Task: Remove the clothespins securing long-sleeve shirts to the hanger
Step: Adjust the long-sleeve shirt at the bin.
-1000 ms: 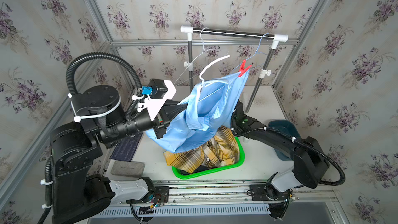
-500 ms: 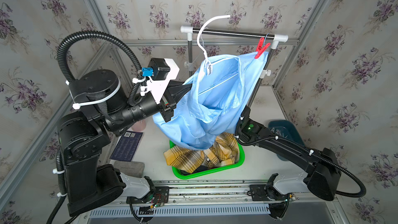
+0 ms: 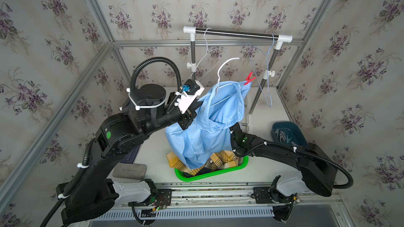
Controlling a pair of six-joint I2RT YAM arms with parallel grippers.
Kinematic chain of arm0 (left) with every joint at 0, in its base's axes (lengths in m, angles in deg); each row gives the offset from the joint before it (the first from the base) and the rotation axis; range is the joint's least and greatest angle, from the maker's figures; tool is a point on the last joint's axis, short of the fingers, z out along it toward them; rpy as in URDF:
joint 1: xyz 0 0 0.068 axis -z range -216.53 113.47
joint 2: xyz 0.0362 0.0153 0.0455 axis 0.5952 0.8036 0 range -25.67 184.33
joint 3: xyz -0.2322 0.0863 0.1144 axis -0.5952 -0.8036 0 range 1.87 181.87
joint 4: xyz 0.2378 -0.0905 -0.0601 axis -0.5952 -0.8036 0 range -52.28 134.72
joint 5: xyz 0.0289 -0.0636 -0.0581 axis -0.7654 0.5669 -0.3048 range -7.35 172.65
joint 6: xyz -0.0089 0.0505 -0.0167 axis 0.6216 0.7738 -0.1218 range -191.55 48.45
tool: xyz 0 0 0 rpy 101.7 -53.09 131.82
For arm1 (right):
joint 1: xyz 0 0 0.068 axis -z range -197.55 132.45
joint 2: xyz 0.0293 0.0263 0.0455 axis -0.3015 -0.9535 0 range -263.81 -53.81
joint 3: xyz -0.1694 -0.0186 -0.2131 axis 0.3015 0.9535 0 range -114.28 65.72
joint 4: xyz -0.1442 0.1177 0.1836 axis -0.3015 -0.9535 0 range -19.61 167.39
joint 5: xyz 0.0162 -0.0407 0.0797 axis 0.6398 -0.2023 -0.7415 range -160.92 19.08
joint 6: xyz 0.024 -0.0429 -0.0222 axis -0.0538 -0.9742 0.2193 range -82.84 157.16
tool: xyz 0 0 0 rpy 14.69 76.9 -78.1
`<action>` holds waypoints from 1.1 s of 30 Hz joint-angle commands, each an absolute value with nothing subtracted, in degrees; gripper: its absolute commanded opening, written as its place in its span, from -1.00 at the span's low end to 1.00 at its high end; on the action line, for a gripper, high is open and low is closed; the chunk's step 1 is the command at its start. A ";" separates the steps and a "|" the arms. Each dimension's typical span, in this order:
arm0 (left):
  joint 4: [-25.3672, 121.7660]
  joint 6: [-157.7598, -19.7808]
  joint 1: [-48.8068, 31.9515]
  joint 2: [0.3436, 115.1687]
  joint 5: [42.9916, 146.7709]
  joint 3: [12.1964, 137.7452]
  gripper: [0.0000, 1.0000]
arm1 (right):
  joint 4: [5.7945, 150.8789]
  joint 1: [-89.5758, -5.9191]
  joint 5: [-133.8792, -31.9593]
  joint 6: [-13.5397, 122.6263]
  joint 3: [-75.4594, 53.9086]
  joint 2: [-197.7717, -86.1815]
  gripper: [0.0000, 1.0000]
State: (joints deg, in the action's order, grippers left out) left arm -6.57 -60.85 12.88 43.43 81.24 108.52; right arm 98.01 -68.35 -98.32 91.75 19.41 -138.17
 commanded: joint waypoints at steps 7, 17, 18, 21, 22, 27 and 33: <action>5.80 -67.04 7.31 34.06 86.14 83.47 -1.00 | 81.02 -61.60 -74.15 86.85 21.33 -133.71 0.63; 11.83 -66.27 5.54 23.95 84.63 70.43 -1.00 | 70.41 -61.88 -59.13 82.56 16.66 -136.45 0.62; 12.64 -66.50 5.11 22.69 84.37 69.95 -1.00 | 69.90 -62.55 -57.41 81.94 16.26 -136.85 0.62; 15.22 -66.37 3.95 19.23 82.74 69.57 -1.00 | 69.23 -62.46 -55.67 81.76 15.76 -137.52 0.65; 16.30 -65.91 3.87 18.04 82.35 69.35 -1.00 | 69.44 -62.38 -55.34 81.47 15.47 -137.62 0.65; 17.39 -63.95 3.86 15.08 81.65 69.13 -1.00 | 69.78 -59.77 -54.58 80.35 14.81 -137.69 0.74; 16.90 -62.70 3.82 14.06 82.45 68.42 -1.00 | 72.71 -54.68 -56.11 79.00 16.10 -135.01 0.80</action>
